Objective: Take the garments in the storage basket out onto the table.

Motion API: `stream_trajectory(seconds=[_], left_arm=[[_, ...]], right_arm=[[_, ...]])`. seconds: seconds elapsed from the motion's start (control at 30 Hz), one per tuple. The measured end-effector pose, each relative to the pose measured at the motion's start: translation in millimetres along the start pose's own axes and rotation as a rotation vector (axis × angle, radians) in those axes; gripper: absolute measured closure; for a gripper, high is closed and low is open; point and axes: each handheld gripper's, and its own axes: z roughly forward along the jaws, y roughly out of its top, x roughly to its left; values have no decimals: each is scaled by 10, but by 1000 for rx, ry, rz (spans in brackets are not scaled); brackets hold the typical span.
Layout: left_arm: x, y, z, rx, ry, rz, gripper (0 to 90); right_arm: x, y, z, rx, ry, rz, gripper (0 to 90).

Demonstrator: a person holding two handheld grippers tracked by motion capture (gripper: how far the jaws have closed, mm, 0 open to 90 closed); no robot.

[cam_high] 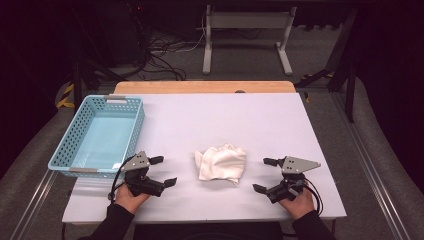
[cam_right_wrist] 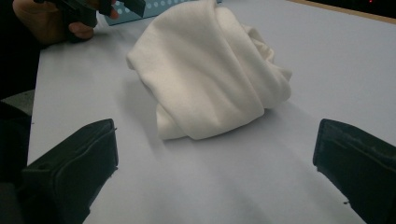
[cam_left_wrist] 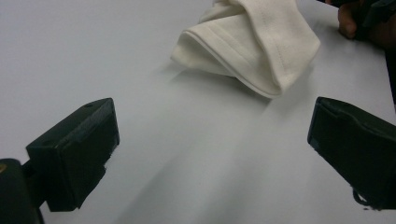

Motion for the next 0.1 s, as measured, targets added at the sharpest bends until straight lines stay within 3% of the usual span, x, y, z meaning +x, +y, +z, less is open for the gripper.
stream_trajectory(seconds=[0.1], left_arm=[[0,1,1,-1,2,4,31]], right_arm=[[-1,0,0,0,-1,1,7]])
